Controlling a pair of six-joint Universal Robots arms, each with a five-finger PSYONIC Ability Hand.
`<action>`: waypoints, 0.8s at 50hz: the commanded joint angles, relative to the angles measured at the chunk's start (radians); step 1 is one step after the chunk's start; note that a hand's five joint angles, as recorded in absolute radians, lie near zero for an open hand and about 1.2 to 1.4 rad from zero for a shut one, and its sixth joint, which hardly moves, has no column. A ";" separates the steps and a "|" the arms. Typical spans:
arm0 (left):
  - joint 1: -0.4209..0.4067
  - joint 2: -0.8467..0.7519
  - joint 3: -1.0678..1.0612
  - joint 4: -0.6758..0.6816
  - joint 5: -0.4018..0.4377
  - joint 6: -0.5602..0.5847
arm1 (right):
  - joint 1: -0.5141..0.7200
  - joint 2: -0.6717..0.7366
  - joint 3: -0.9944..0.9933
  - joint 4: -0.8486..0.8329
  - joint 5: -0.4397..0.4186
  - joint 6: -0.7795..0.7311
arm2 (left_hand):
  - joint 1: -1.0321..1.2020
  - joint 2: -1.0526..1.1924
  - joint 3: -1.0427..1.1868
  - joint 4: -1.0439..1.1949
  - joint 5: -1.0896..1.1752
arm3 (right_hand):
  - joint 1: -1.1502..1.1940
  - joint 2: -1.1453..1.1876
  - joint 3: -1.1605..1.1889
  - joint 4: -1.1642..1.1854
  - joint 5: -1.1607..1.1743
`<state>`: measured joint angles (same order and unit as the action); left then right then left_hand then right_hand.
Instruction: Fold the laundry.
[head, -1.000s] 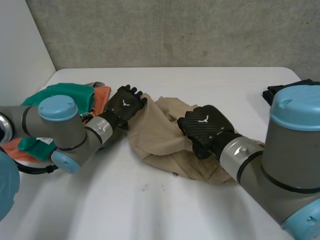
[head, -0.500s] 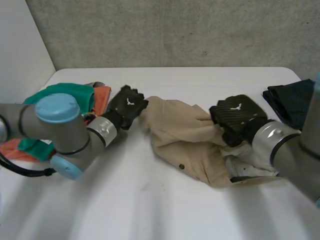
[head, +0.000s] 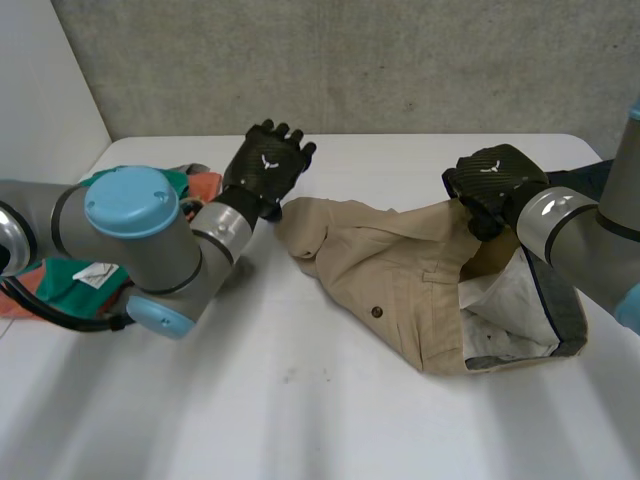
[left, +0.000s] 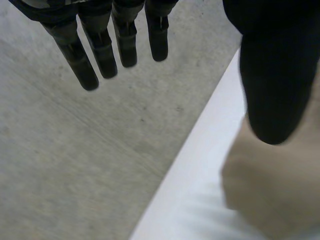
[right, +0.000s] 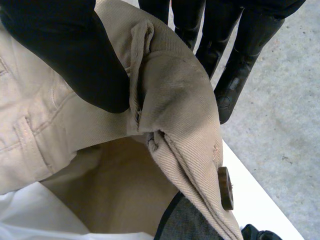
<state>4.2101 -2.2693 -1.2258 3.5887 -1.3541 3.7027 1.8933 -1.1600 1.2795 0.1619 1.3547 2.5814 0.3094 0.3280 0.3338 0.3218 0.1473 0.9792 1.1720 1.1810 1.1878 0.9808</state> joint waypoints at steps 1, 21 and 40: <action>0.047 0.011 -0.098 -0.030 0.012 -0.119 | -0.002 -0.073 0.053 0.002 -0.011 0.026 | -0.020 -0.038 -0.044 -0.032 -0.032 | 0.417 0.224 0.215 0.208 0.241; 0.048 -0.176 0.041 -0.054 0.047 -0.129 | 0.035 -0.254 0.127 0.048 -0.120 0.149 | -0.002 -0.021 -0.026 -0.014 -0.014 | 0.417 0.224 0.215 0.208 0.241; 0.025 -0.223 0.078 0.076 0.039 -0.136 | 0.017 -0.311 0.187 0.053 -0.155 0.178 | 0.989 0.970 0.964 0.976 0.976 | 0.417 0.224 0.215 0.208 0.241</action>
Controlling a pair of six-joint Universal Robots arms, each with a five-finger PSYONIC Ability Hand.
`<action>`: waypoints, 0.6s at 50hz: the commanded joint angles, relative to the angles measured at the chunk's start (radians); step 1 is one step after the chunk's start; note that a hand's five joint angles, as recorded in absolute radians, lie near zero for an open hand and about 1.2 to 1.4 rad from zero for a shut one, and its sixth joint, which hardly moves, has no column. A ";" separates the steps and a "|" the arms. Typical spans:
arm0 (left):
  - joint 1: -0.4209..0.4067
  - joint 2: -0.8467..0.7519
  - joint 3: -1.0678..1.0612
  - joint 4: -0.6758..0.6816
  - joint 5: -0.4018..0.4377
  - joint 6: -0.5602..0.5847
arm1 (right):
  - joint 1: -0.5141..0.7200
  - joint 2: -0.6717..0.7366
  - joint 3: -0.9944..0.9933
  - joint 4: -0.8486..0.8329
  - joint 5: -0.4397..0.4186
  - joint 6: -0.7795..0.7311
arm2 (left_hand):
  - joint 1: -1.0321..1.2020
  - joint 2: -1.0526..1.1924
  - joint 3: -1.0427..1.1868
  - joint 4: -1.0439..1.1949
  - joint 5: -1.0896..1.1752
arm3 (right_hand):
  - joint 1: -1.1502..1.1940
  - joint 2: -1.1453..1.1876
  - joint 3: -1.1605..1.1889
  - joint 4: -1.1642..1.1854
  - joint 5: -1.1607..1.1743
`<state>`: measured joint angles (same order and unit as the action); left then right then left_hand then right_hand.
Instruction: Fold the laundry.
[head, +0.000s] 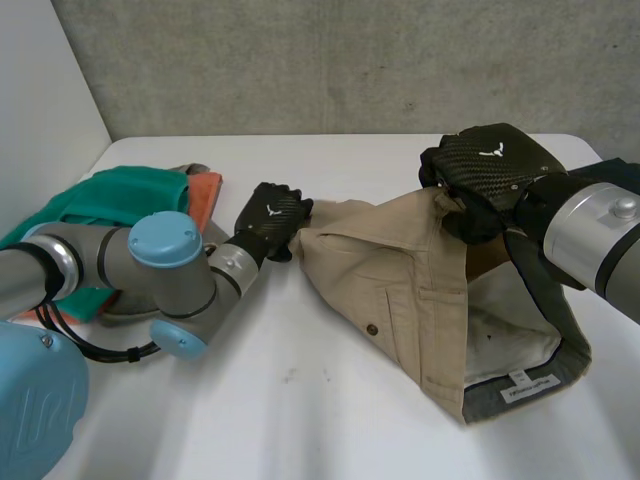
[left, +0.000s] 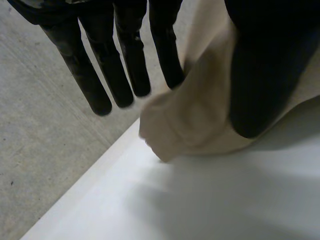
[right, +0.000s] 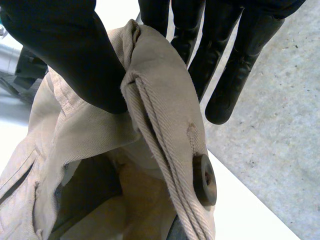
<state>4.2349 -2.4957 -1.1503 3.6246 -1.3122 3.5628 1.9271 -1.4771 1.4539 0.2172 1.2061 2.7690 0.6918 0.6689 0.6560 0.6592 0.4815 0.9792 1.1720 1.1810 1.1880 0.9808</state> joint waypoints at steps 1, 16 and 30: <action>0.000 0.008 0.000 0.043 -0.005 0.007 | -0.017 0.008 0.013 -0.002 -0.007 -0.012 | 0.698 0.721 0.734 0.731 0.734 | 0.417 0.224 0.215 0.208 0.241; 0.011 0.274 -0.270 0.042 -0.025 0.145 | -0.077 0.273 -0.072 0.056 0.027 -0.249 | 0.705 0.727 0.740 0.737 0.740 | 0.417 0.224 0.215 0.208 0.241; -0.004 0.219 0.277 0.195 -0.226 0.208 | -0.069 0.360 -0.437 -0.419 0.214 -0.157 | 0.705 0.727 0.740 0.737 0.740 | 0.417 0.224 0.215 0.208 0.241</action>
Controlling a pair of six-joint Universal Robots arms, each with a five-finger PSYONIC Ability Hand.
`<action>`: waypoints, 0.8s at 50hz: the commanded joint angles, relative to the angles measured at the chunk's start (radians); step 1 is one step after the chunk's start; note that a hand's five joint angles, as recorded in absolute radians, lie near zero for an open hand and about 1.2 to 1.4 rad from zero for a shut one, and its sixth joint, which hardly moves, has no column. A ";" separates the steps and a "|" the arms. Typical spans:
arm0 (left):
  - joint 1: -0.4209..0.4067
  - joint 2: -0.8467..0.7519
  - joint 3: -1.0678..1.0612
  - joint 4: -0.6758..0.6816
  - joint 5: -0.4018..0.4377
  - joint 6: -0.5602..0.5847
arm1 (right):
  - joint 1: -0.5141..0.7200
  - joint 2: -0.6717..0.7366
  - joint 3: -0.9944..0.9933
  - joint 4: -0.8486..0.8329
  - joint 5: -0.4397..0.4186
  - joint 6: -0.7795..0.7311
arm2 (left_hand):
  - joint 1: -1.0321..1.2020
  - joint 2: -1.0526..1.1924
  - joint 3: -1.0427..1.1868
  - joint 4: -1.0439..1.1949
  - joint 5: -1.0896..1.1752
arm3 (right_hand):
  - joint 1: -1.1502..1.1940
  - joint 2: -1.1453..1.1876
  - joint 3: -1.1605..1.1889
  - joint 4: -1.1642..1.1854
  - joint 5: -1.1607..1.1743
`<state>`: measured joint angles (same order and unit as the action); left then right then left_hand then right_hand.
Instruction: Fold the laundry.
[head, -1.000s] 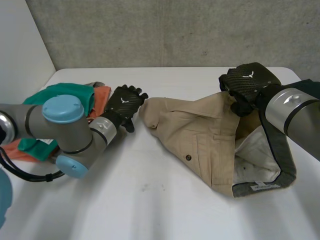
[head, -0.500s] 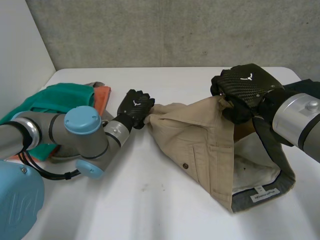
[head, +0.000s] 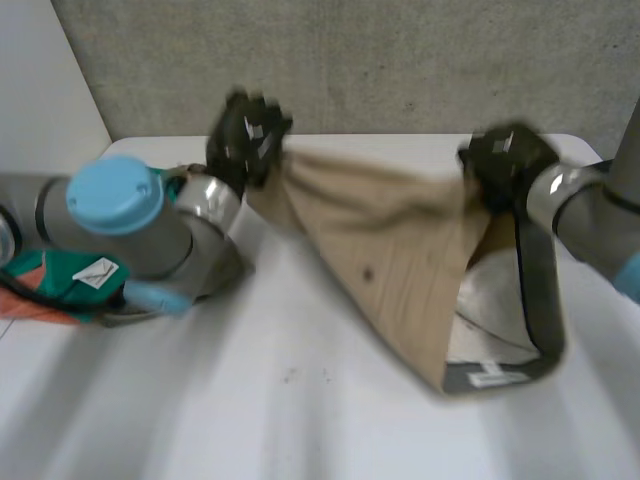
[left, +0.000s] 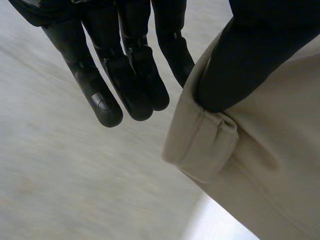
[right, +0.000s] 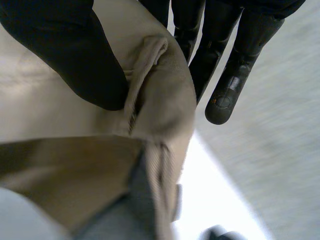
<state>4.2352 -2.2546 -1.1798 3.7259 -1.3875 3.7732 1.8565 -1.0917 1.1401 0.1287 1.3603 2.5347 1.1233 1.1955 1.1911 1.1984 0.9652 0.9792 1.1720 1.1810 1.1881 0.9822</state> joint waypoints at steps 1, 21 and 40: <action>-0.008 -0.017 0.322 0.106 -0.163 -0.004 | 0.000 -0.049 -0.123 -0.428 0.065 0.099 | 0.273 0.201 0.205 0.198 0.256 | 0.417 0.224 0.215 0.208 0.240; -0.142 0.389 -0.460 0.137 -0.171 0.008 | -0.028 -0.091 -0.059 -0.037 -0.204 0.131 | 0.273 0.201 0.205 0.198 0.256 | 0.417 0.224 0.215 0.208 0.240; -0.279 0.319 -0.567 0.037 -0.297 0.092 | -0.077 0.206 -0.034 0.241 -0.213 -0.086 | 0.273 0.201 0.205 0.198 0.256 | 0.417 0.224 0.215 0.208 0.240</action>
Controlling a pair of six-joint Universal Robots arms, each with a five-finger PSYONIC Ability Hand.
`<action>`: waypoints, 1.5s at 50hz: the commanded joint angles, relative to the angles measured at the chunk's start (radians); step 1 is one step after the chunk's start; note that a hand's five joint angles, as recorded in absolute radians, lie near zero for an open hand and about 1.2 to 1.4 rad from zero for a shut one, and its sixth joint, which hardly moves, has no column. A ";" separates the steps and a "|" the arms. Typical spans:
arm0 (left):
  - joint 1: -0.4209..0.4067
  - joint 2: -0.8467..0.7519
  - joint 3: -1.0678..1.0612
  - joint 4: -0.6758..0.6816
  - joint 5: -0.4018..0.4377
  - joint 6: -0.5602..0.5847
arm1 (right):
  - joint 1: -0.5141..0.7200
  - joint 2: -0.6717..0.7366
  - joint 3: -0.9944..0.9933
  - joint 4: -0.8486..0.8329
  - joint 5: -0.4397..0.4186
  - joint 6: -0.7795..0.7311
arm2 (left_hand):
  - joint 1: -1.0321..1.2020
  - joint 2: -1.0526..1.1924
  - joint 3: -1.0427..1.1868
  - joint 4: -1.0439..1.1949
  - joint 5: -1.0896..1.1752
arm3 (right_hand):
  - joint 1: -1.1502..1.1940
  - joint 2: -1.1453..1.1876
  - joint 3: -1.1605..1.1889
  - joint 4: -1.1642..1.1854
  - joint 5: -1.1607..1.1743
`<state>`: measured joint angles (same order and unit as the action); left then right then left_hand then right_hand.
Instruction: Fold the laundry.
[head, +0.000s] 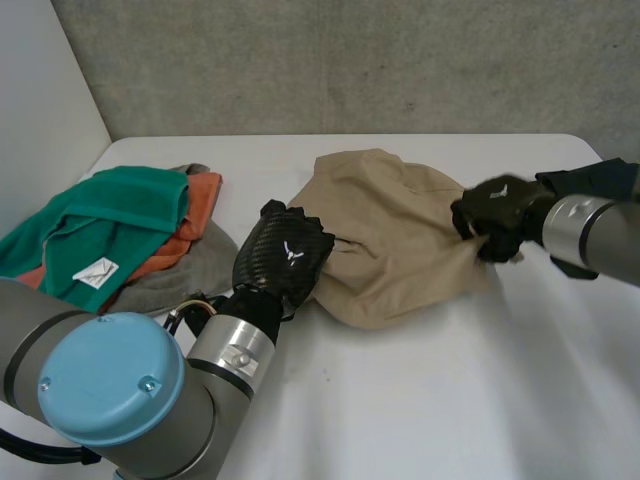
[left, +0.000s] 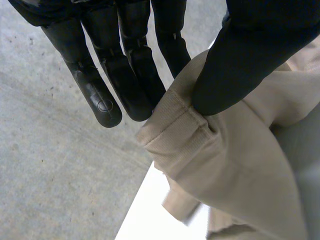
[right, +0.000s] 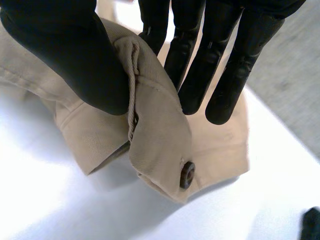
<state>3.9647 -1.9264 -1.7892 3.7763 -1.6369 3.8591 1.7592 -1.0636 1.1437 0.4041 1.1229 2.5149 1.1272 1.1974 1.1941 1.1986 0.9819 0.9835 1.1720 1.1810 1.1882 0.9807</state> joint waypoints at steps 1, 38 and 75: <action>-0.007 -0.009 0.045 -0.013 -0.049 0.005 | 0.023 0.188 -0.041 -0.053 0.026 -0.067 | 0.269 0.199 0.202 0.198 0.240 | 0.239 0.051 0.042 0.035 0.068; -0.013 0.006 0.205 -0.049 -0.052 -0.009 | -0.041 -0.461 0.835 -0.336 0.017 0.355 | 0.269 0.199 0.202 0.198 0.240 | -0.423 -0.611 -0.620 -0.628 -0.595; -0.009 0.010 0.198 -0.056 -0.049 -0.007 | 0.097 0.014 0.482 -0.613 0.225 0.444 | 0.269 0.199 0.202 0.198 0.240 | -0.461 -0.650 -0.659 -0.666 -0.633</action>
<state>3.9536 -1.9140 -1.5947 3.7199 -1.6865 3.8510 1.8259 -1.1137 1.6934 -0.2073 1.3096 2.9631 1.1272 1.1974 1.1941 1.2020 0.9812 0.3948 0.4430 0.4585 0.4573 0.2700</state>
